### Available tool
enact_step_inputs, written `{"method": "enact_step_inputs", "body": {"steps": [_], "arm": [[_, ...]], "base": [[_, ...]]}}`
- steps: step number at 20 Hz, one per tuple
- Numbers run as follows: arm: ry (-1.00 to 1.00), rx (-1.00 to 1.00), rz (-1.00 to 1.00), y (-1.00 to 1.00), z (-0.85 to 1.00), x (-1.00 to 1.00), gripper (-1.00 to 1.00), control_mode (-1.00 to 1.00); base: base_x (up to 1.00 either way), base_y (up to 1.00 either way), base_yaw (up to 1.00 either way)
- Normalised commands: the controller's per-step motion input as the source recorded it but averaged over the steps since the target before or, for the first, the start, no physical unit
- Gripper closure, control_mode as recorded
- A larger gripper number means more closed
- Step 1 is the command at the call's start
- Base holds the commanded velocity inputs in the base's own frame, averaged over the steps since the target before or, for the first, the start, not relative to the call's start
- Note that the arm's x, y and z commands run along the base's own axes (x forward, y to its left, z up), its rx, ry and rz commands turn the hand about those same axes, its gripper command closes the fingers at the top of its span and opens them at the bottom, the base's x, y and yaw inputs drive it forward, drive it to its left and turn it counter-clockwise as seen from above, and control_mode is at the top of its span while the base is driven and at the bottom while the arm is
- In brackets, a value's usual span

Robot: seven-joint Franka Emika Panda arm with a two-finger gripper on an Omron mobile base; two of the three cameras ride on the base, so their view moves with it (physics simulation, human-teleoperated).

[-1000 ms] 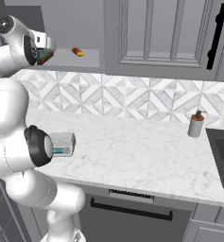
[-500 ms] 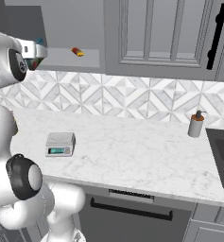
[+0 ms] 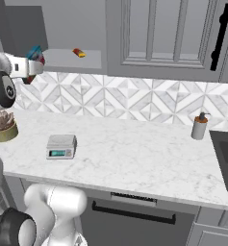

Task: Pick the boxed food and place it on the digital scale for weighing, and close the cabinet.

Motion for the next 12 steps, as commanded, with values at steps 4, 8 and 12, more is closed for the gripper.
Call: {"method": "enact_step_inputs", "body": {"steps": [4, 8, 12], "arm": [[0.12, 0.03, 0.00, -0.61, 0.00, -1.00, 1.00, -1.00], [0.13, 0.03, 0.02, -0.79, -0.05, -1.00, 1.00, -1.00], [0.06, 0.01, 0.14, -0.64, -0.55, -0.84, 1.00, -1.00]], "base": [[0.00, 0.00, 0.00], [0.00, 0.00, 0.00], [0.00, 0.00, 0.00]]}}
